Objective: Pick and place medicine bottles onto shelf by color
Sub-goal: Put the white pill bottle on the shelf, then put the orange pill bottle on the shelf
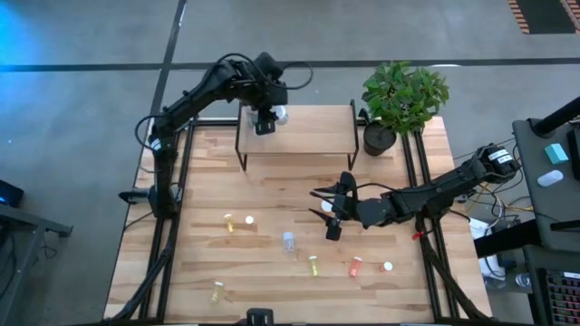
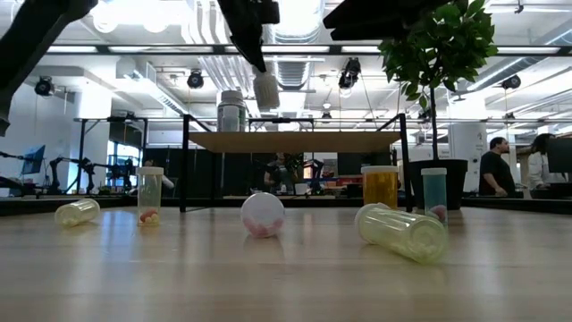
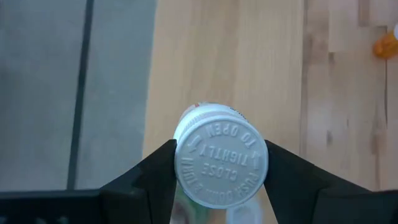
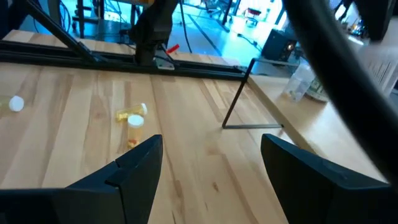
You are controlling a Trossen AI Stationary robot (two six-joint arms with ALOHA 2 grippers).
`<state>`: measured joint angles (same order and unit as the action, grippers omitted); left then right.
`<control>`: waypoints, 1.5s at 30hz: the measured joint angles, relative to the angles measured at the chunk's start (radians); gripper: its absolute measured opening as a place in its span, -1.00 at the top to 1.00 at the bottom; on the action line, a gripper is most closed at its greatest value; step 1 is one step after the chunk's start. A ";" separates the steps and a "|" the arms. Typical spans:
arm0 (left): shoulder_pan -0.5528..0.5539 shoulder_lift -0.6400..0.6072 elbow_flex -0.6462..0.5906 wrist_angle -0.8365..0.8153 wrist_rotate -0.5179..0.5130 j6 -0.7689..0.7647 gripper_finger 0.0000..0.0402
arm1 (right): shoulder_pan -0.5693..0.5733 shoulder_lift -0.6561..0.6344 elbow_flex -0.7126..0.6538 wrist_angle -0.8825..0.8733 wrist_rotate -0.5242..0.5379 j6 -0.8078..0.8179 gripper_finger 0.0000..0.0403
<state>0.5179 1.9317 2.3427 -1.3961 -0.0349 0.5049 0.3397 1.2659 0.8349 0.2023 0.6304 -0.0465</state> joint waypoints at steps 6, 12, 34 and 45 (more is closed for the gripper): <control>0.005 0.064 -0.008 -0.004 0.001 -0.021 0.10 | 0.000 0.000 0.000 0.005 0.000 -0.017 -0.30; 0.012 0.112 -0.010 -0.015 0.001 -0.027 0.10 | 0.000 0.000 0.000 0.005 0.000 -0.007 -0.30; 0.024 0.111 0.004 -0.051 -0.001 -0.056 -0.19 | 0.000 0.000 0.001 0.005 -0.001 -0.008 -0.30; 0.023 0.074 0.013 -0.014 -0.004 -0.063 -0.19 | 0.000 -0.001 0.001 0.012 -0.001 -0.008 -0.30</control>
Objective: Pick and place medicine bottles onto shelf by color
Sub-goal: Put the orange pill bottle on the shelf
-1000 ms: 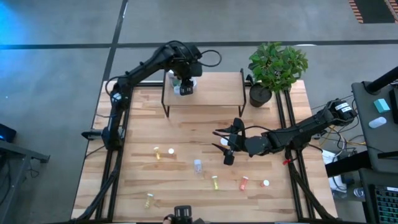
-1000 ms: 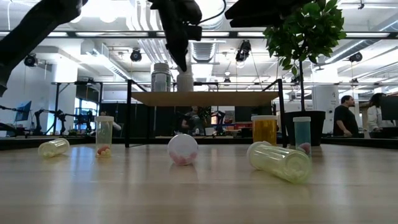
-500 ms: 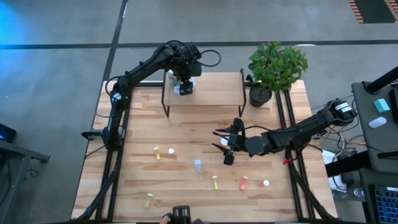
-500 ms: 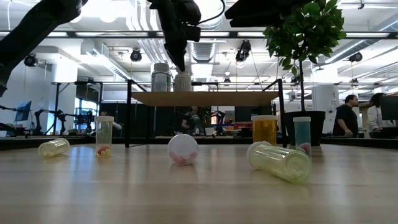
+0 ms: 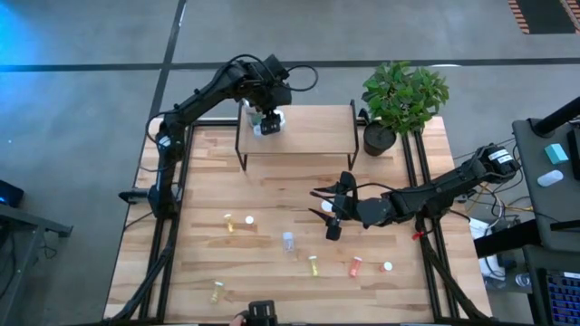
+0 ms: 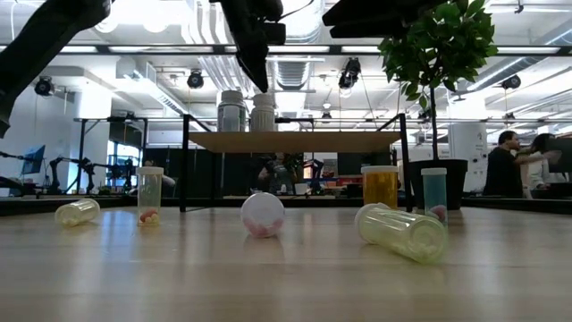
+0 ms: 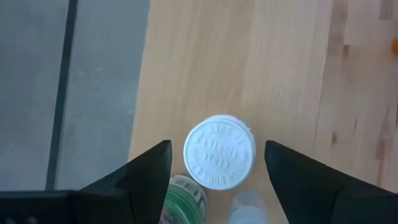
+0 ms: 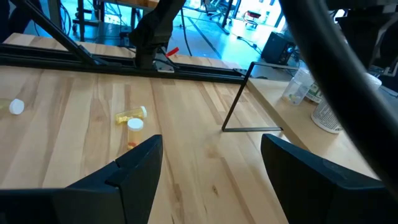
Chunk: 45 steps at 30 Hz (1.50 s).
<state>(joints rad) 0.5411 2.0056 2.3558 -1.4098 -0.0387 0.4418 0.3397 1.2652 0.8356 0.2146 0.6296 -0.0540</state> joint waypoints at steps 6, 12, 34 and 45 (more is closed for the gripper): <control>0.000 0.000 0.000 0.012 -0.002 -0.007 -0.19 | 0.000 0.000 0.000 0.000 0.000 0.000 -0.30; -0.001 -0.021 0.000 0.018 -0.003 -0.007 -0.19 | 0.000 0.000 0.000 0.000 0.000 0.000 -0.30; -0.210 -0.566 -0.407 0.426 -0.094 -0.155 -0.19 | -0.061 0.000 0.000 -0.174 0.000 0.157 -0.30; -0.278 -1.090 -1.368 1.293 -0.098 -0.255 -0.19 | -0.079 0.000 0.000 -0.380 -0.119 0.335 -0.30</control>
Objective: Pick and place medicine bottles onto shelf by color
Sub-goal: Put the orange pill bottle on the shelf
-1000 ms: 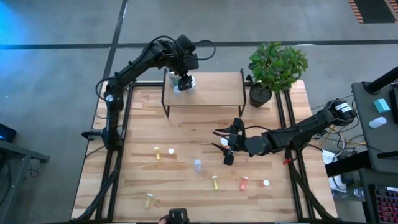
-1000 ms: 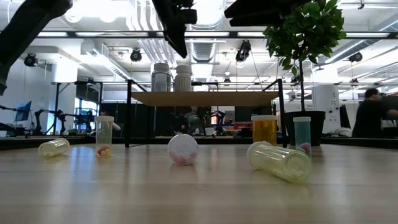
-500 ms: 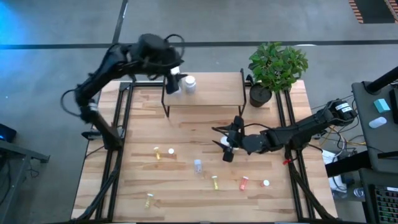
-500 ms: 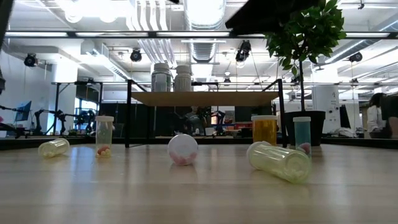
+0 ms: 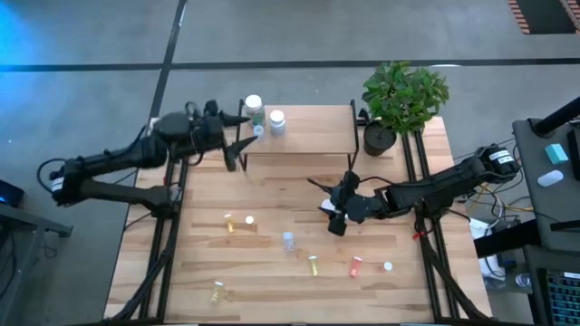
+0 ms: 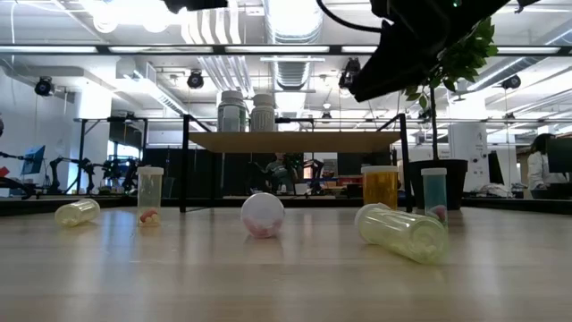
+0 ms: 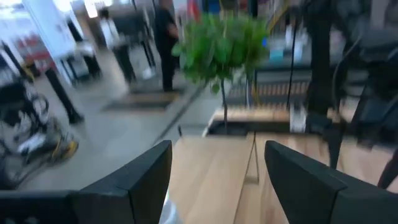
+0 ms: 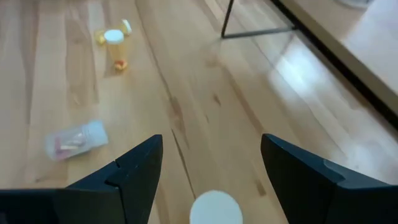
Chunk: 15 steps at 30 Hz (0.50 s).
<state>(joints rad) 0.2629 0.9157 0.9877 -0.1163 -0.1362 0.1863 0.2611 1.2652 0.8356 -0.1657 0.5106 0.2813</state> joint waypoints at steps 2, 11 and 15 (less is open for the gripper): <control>-0.004 -0.057 -0.144 0.167 0.004 -0.010 -0.19 | 0.000 0.000 -0.002 -0.011 -0.017 0.009 -0.30; -0.004 -0.165 -0.499 0.563 0.007 -0.050 -0.19 | -0.012 0.000 -0.026 -0.021 -0.111 0.116 -0.30; -0.003 -0.161 -0.540 0.590 0.008 -0.050 -0.19 | -0.023 0.001 -0.049 -0.020 -0.127 0.183 -0.30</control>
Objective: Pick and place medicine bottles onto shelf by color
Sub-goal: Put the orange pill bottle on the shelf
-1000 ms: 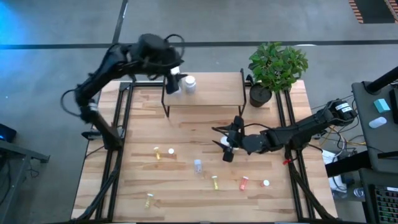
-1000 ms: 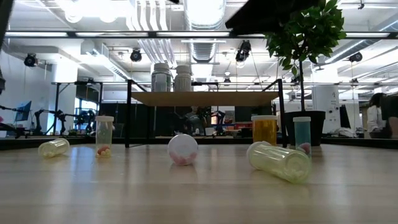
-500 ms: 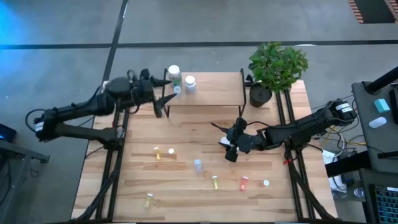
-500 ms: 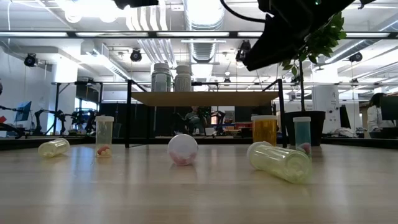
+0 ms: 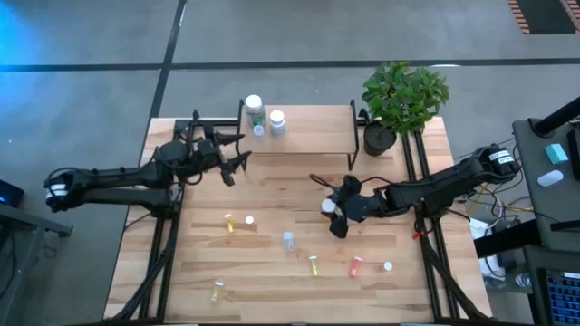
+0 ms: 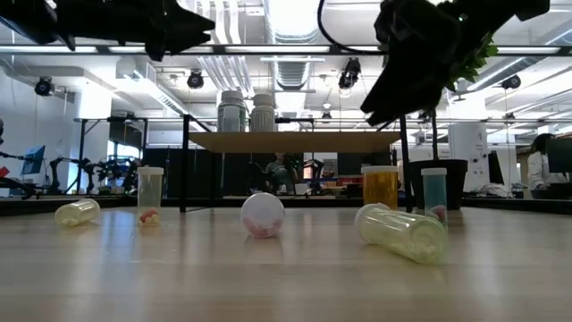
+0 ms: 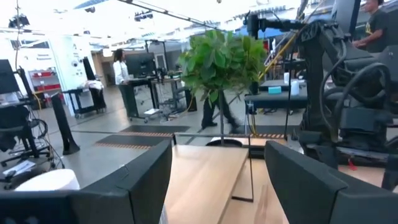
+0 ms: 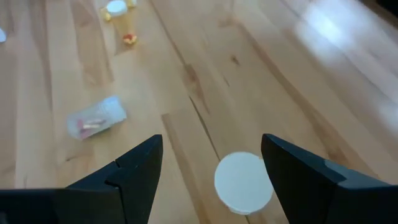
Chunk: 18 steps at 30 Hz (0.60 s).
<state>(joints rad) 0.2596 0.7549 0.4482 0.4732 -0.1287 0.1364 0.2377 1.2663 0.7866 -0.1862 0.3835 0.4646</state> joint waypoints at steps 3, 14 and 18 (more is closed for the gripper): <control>0.000 0.022 -0.022 0.027 0.000 0.000 -0.19 | -0.002 0.014 -0.004 0.001 0.000 0.023 -0.30; 0.000 0.099 -0.023 0.048 0.002 0.001 -0.19 | -0.006 0.123 -0.005 -0.020 -0.052 0.087 -0.30; 0.000 0.115 -0.025 0.077 0.002 0.005 -0.19 | -0.011 0.139 -0.004 -0.017 -0.029 0.092 -0.30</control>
<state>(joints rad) 0.2596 0.8696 0.4236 0.5501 -0.1268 0.1410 0.2270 1.4057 0.7822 -0.2033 0.3547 0.5570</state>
